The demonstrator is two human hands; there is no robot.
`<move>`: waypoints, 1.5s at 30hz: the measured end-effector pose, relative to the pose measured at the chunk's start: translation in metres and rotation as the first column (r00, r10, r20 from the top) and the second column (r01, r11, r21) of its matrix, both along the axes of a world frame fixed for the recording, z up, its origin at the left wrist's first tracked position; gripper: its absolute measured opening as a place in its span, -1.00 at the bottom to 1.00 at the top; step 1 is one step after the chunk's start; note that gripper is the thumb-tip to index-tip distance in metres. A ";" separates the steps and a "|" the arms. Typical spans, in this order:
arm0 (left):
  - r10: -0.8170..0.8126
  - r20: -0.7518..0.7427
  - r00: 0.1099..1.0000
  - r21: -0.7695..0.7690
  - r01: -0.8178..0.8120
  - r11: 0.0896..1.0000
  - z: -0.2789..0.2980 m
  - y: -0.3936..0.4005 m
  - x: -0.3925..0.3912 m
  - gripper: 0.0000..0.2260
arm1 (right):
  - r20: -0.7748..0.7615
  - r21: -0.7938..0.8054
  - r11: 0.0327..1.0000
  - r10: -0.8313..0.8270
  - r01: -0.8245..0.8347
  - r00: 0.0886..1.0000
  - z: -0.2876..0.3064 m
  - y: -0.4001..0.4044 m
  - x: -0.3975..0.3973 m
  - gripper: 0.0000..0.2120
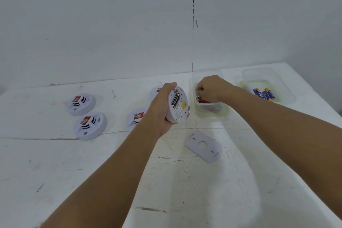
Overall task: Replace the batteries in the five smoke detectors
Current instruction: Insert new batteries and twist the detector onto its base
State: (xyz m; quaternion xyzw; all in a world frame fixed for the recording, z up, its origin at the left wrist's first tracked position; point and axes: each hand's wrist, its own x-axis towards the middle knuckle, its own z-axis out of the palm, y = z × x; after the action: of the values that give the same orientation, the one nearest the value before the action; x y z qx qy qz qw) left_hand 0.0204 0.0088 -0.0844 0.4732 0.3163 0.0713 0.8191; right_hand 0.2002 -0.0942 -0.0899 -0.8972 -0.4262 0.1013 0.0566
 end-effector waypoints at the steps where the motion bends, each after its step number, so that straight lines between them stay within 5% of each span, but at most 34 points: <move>1: -0.001 0.000 1.000 0.001 0.001 1.000 -0.001 0.001 0.000 -0.72 | 0.020 -0.009 1.000 0.006 -0.006 1.000 0.001 0.000 0.000 -0.72; 6: -0.003 0.009 1.000 -0.008 0.003 1.000 -0.002 0.002 -0.001 -0.74 | 0.118 -0.026 1.000 -0.005 0.008 0.993 0.006 -0.001 0.002 -0.72; 13: 0.012 0.015 1.000 -0.023 -0.012 1.000 -0.002 0.001 -0.002 -0.71 | 0.059 0.037 0.995 -0.090 0.088 0.994 0.004 0.000 -0.003 -0.94; 18: 0.013 0.018 1.000 -0.027 -0.013 1.000 -0.002 0.003 -0.004 -0.73 | 0.011 0.096 0.985 -0.145 0.143 0.989 0.005 -0.001 -0.006 -0.80; 23: 0.031 0.017 0.999 -0.040 -0.030 0.999 -0.004 0.003 -0.007 -0.71 | -0.046 0.302 0.932 -0.194 0.198 0.980 0.009 -0.005 -0.014 -0.81; 27: 0.042 0.044 0.998 -0.042 -0.040 0.998 -0.002 0.003 -0.010 -0.72 | -0.159 0.539 0.799 -0.212 0.264 0.964 0.022 -0.016 -0.032 -0.84; 32: 0.023 0.086 0.996 -0.059 -0.018 0.998 -0.003 0.000 -0.017 -0.73 | -0.346 0.739 0.578 -0.116 0.346 0.931 0.040 -0.032 -0.084 -0.88; 37: -0.001 0.149 0.989 -0.052 0.009 0.999 -0.005 -0.007 -0.031 -0.72 | -0.514 0.714 0.567 0.028 0.410 0.857 0.027 -0.036 -0.135 -0.93; 45: -0.036 0.191 0.981 -0.024 0.041 0.999 -0.020 -0.010 -0.054 -0.73 | -0.581 0.726 0.542 0.156 0.423 0.798 -0.004 -0.039 -0.183 -0.90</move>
State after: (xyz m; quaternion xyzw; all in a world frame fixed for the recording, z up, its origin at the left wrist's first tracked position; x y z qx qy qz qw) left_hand -0.0335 -0.0009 -0.1043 0.4587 0.2283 0.0958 0.8534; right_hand 0.0175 -0.1334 -0.0939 -0.7148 -0.3084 0.1531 0.6087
